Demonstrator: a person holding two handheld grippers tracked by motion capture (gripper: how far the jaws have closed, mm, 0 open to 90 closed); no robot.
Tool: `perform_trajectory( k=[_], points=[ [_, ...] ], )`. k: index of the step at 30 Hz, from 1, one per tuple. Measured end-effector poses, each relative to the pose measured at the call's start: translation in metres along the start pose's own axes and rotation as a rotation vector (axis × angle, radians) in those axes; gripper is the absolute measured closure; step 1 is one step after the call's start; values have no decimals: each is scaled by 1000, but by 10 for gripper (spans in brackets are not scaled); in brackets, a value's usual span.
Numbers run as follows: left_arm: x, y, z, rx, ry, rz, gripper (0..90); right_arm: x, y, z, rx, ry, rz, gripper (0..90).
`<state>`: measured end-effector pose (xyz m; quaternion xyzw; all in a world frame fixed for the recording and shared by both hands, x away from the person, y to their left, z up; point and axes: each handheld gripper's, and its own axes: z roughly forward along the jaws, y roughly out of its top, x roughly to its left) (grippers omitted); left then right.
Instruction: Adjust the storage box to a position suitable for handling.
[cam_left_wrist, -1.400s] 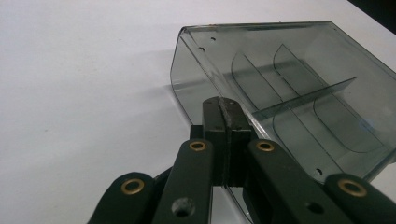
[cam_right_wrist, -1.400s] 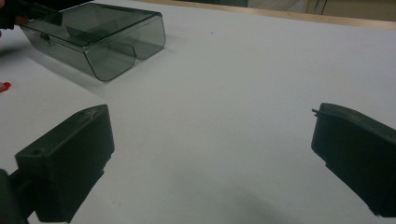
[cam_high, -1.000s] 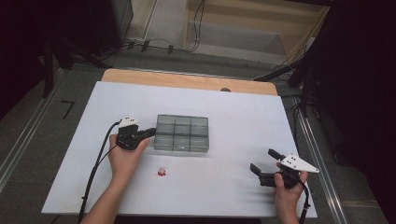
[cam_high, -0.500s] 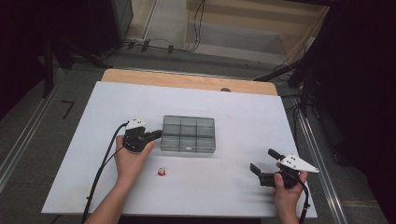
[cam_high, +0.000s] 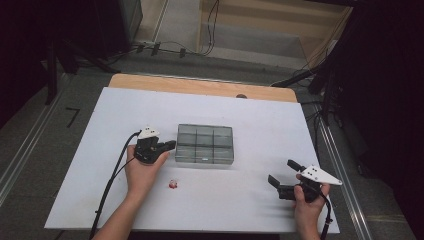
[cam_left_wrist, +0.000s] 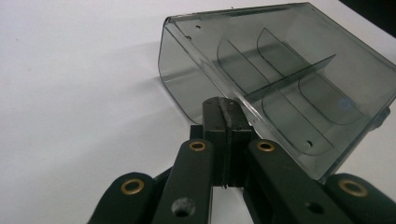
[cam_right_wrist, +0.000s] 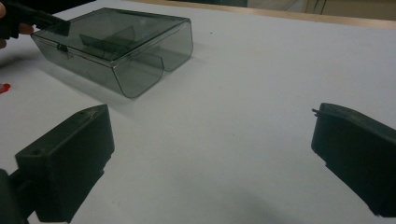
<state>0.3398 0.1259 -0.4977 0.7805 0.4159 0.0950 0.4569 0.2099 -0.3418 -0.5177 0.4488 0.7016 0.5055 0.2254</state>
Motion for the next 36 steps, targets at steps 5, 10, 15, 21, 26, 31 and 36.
perform_trajectory(
  k=[5,10,15,21,26,31,36],
  points=[
    [1,1,-7,-20,22,15,702,0,0,-2,-2,0,4,0],
    [3,2,-18,-50,14,28,677,-2,0,-2,-5,0,2,0],
    [2,4,-25,-82,2,37,565,-2,0,-3,-4,-2,9,0],
    [-1,4,-29,-75,-19,55,314,-2,0,-4,-14,7,11,0],
    [-1,2,-33,-81,-68,49,184,-3,0,-5,-18,10,13,0],
    [-5,-2,-37,-85,-102,77,35,-2,1,-4,-10,12,14,0],
    [-7,-4,-41,-111,-128,90,0,0,3,-5,-11,24,13,0]
  ],
)
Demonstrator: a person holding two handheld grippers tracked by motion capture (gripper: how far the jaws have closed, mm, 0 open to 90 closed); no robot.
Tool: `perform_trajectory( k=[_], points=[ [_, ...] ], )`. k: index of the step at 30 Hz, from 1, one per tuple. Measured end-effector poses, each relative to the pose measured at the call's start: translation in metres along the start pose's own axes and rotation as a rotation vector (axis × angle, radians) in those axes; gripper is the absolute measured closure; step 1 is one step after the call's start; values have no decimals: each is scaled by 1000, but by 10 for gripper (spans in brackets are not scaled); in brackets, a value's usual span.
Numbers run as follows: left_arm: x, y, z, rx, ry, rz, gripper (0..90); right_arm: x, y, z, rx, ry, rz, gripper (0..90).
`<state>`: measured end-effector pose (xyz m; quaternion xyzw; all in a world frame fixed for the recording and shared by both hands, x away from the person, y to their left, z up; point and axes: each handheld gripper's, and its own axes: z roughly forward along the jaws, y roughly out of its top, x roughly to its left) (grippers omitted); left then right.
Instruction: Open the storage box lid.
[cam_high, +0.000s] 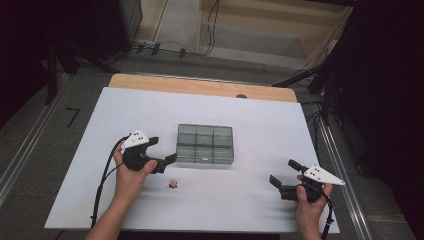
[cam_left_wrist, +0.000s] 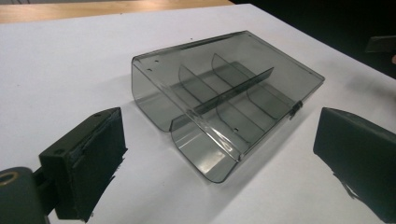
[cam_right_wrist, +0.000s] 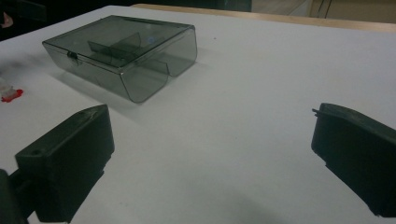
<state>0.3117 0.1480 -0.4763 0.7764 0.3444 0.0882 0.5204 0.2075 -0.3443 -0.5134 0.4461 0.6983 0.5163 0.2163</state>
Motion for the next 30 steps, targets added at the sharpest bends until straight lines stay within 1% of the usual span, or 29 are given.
perform_trajectory(
  k=[1,2,3,4,6,7,10,11,14,17,19,21,22,23,24,25,28,30],
  points=[
    [0,-1,0,-2,-6,2,0,1,1,0,1,1,-9,0],
    [-1,-1,0,-1,-7,4,0,5,4,1,18,3,-33,0],
    [-1,-2,0,0,-8,6,0,5,4,1,18,3,-33,0],
    [-1,-2,0,-4,-8,7,0,8,5,2,20,8,-48,0],
    [-2,-2,0,-5,-9,7,0,12,8,4,23,18,-58,0],
    [-3,-2,-1,-8,-10,12,0,17,11,5,25,26,-59,0],
    [-3,-3,-1,-12,-17,11,0,19,14,7,24,33,-55,0],
    [-3,-3,-1,-15,-20,8,0,22,18,8,22,34,-49,0],
    [-3,-3,-1,-19,-20,5,0,25,22,9,22,43,-48,0],
    [-4,-3,-1,-18,-20,6,0,31,30,12,23,56,-51,0],
    [-4,-3,0,-18,-21,3,0,37,38,16,34,66,-65,0],
    [-4,-3,0,-19,-22,3,0,38,40,17,37,66,-70,0],
    [-5,-3,0,-20,-22,5,0,40,46,21,39,70,-74,0],
    [-5,-3,0,-20,-21,5,0,40,46,21,39,70,-74,0],
    [-5,-3,0,-21,-20,8,0,41,50,24,37,80,-73,0],
    [-5,-3,-1,-22,-20,8,0,41,50,24,37,80,-73,0],
    [-5,-3,0,-21,-22,5,0,44,59,30,38,92,-67,0],
    [-5,-3,0,-21,-20,4,0,45,60,32,35,95,-69,0]
  ],
)
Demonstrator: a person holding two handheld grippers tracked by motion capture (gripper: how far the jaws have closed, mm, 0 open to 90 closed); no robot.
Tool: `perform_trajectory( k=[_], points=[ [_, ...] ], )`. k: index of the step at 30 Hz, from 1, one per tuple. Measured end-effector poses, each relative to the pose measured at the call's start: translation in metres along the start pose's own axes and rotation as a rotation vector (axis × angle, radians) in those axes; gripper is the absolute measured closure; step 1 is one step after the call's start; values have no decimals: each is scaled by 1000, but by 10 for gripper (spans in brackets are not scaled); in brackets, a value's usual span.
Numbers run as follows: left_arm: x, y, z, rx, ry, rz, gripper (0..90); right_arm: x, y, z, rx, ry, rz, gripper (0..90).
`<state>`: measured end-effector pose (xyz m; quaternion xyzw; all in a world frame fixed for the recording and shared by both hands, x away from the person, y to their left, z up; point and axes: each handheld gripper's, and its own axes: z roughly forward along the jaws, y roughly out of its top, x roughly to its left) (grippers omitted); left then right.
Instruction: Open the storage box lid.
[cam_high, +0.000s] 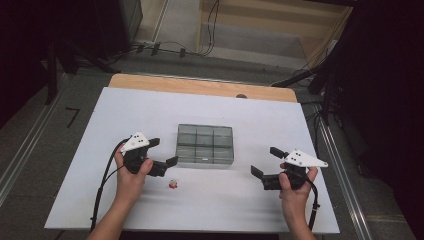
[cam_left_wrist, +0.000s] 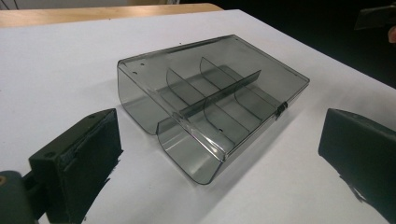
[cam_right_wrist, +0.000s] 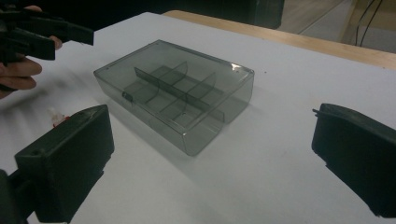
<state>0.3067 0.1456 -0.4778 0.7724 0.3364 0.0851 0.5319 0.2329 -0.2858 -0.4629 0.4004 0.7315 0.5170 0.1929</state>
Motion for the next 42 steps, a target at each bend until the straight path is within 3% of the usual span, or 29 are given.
perform_trajectory(
  k=[19,29,33,38,41,42],
  points=[
    [-2,2,2,-3,-11,7,0,20,32,42,26,42,-21,0],
    [-3,2,3,2,-11,6,0,22,50,64,28,68,-16,0],
    [-5,2,4,-1,-20,11,1,23,50,71,44,76,-35,0],
    [-6,3,6,5,-21,21,1,26,43,81,81,117,-17,1],
    [-5,3,5,-2,-19,12,1,30,40,84,76,119,-6,59],
    [-6,3,4,-2,-18,17,1,34,39,85,77,126,-3,131]
  ],
)
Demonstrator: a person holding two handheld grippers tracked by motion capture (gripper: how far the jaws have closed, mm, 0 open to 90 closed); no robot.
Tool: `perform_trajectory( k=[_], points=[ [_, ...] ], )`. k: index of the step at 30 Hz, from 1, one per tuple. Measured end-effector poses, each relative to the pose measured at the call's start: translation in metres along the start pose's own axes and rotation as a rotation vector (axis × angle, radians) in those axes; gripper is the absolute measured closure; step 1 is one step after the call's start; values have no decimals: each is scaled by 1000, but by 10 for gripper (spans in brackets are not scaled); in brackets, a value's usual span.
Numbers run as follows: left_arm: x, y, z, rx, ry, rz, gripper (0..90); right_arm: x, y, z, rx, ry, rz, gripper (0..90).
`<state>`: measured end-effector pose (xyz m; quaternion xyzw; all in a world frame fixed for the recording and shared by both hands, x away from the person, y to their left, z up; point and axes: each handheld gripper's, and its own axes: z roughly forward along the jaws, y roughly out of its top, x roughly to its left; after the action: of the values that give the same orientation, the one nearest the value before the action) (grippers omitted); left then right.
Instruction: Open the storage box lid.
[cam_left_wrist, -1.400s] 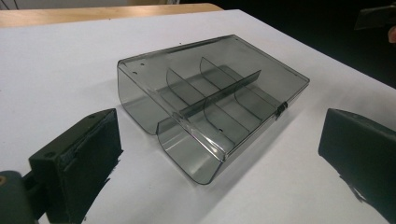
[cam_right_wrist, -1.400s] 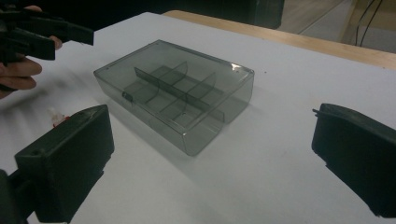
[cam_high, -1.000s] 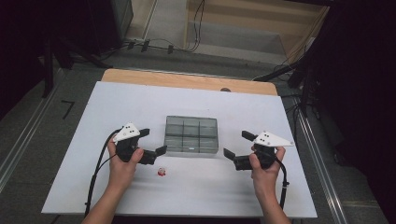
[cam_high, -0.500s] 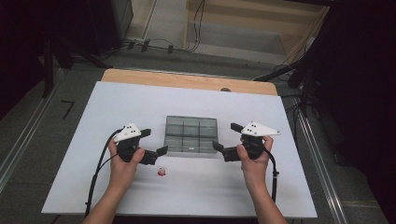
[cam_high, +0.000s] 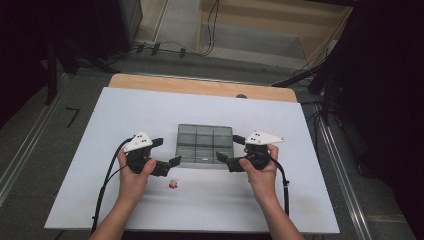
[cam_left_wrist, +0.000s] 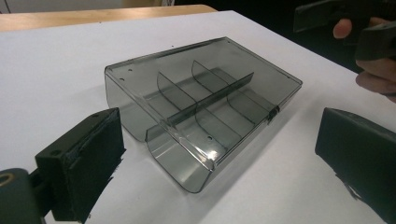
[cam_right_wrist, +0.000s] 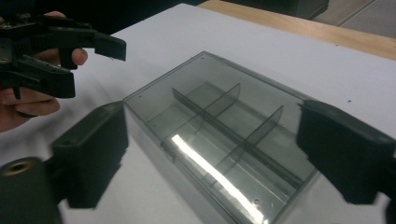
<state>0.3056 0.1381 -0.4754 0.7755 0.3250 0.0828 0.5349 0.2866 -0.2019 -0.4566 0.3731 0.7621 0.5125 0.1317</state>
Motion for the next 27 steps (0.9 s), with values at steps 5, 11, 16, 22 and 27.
perform_trajectory(
  k=[5,11,16,22,27],
  points=[
    [-3,0,1,9,14,8,22,8,-3,3,4,7,-1,280],
    [-4,-2,2,18,25,6,36,16,-14,8,41,60,-15,656],
    [-4,-3,3,26,23,5,37,23,-22,18,101,95,-49,797],
    [-3,-5,4,31,21,4,39,24,-34,31,167,110,-39,877],
    [-4,-5,5,35,15,2,40,24,-40,40,203,101,-28,877]
  ],
)
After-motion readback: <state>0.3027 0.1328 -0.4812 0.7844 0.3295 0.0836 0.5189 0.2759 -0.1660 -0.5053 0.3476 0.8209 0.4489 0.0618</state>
